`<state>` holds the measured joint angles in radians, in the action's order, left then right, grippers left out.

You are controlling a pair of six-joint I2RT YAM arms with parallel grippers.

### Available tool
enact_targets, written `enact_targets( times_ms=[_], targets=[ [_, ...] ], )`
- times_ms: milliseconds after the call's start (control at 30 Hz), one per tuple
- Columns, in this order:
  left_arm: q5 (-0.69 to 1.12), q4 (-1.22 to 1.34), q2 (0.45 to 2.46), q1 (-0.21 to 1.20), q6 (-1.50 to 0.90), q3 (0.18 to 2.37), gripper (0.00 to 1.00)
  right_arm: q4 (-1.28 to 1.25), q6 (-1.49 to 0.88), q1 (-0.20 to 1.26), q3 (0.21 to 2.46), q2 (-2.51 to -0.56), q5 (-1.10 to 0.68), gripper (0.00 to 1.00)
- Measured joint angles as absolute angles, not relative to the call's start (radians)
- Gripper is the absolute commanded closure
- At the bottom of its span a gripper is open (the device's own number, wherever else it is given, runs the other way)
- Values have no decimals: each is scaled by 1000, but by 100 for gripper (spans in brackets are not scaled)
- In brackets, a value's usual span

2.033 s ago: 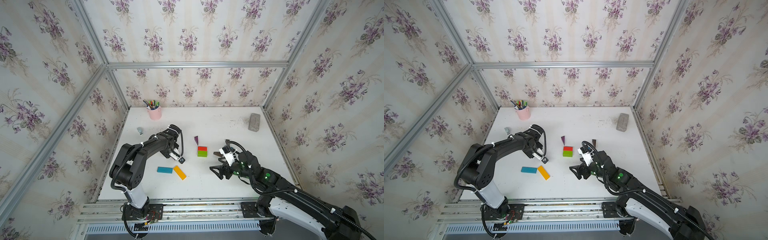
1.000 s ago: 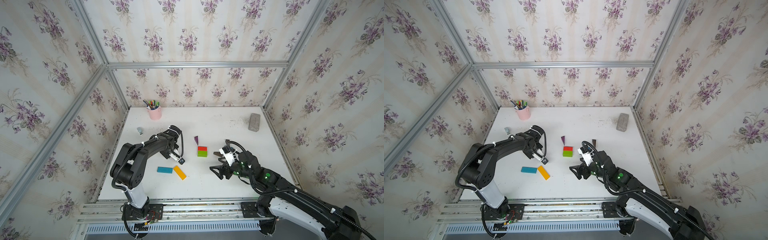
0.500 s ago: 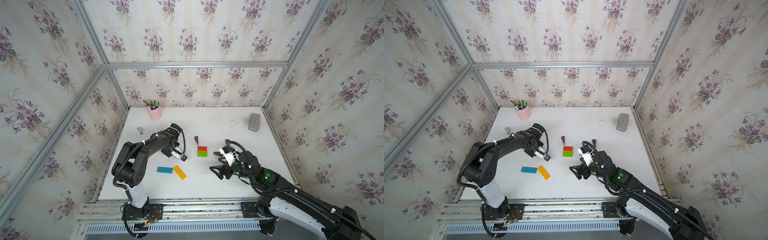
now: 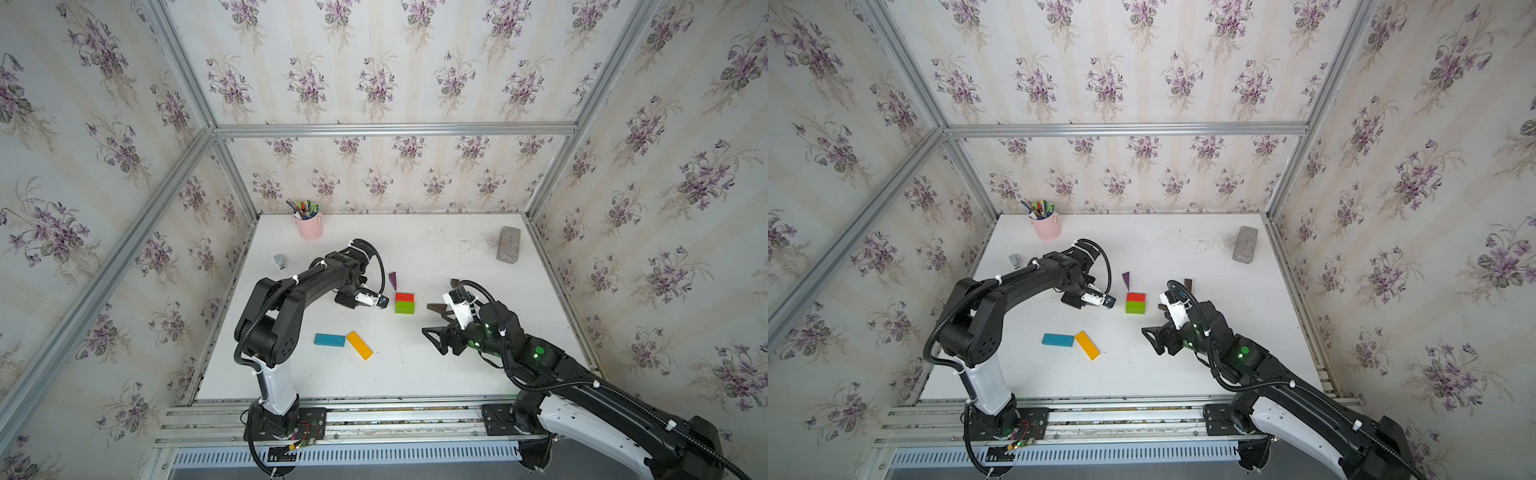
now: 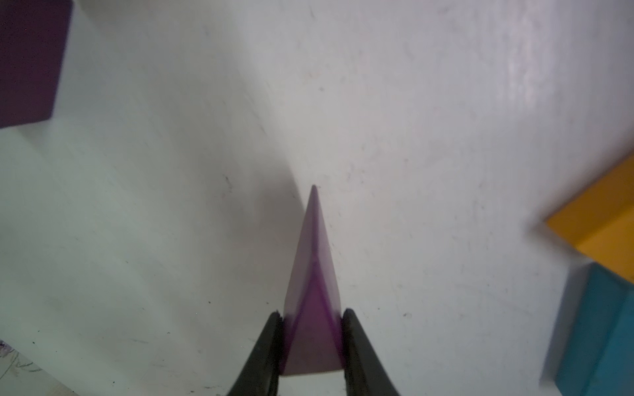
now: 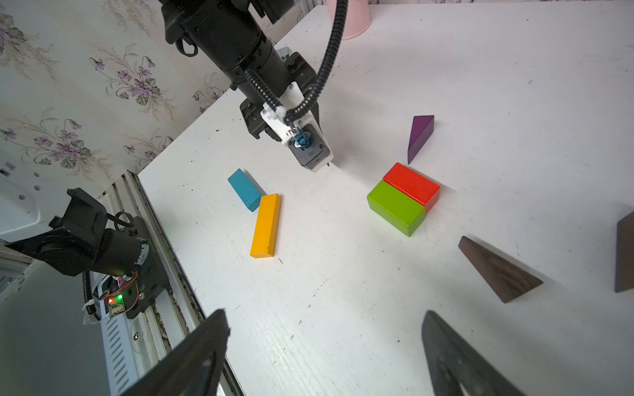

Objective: Assemble a small pinwheel with building blocks
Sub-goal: Pick up the building block from the center of the board, then assemble the building block at the center of the board.

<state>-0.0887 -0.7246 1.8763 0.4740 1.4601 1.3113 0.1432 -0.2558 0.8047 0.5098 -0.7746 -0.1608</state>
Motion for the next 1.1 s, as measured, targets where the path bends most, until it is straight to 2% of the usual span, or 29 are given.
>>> enact_targets(
  times_ms=[600,1100],
  targets=[
    [-211,-803,1950,616,923,1447,80,207,-270,804,537,-720,-61,11],
    [-212,-883,1972,661,714,1444,80,207,-270,802,524,-708,-60,11]
  ],
)
